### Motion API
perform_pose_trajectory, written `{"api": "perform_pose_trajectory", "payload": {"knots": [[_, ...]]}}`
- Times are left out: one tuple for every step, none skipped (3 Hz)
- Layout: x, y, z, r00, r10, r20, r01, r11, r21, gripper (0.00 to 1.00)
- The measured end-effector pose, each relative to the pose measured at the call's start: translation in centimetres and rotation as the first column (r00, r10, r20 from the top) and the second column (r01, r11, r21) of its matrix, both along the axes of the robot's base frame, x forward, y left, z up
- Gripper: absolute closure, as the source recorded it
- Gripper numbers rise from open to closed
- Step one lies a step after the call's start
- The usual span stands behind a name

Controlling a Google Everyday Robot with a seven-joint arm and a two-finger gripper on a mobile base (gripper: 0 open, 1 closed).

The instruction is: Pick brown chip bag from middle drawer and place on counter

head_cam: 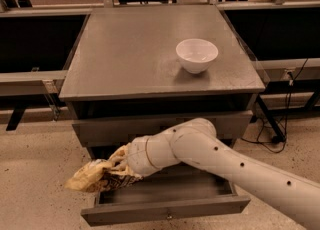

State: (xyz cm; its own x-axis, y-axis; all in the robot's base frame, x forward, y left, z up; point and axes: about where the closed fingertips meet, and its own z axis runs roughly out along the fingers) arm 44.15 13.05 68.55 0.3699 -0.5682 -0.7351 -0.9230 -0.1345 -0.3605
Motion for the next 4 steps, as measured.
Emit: {"api": "perform_pose_trajectory", "payload": {"knots": [[1.2, -1.8, 7.0, 0.9939, 0.047, 0.1, -0.046, 0.999, -0.017, 1.0], [2.1, -3.9, 16.2, 0.9808, 0.078, 0.179, -0.063, 0.994, -0.09, 1.0], [2.4, -5.1, 22.9, 0.974, 0.111, 0.197, -0.074, 0.98, -0.187, 1.0], [4.5, -6.4, 26.1, 0.9822, 0.101, 0.158, -0.051, 0.955, -0.292, 1.0]]}}
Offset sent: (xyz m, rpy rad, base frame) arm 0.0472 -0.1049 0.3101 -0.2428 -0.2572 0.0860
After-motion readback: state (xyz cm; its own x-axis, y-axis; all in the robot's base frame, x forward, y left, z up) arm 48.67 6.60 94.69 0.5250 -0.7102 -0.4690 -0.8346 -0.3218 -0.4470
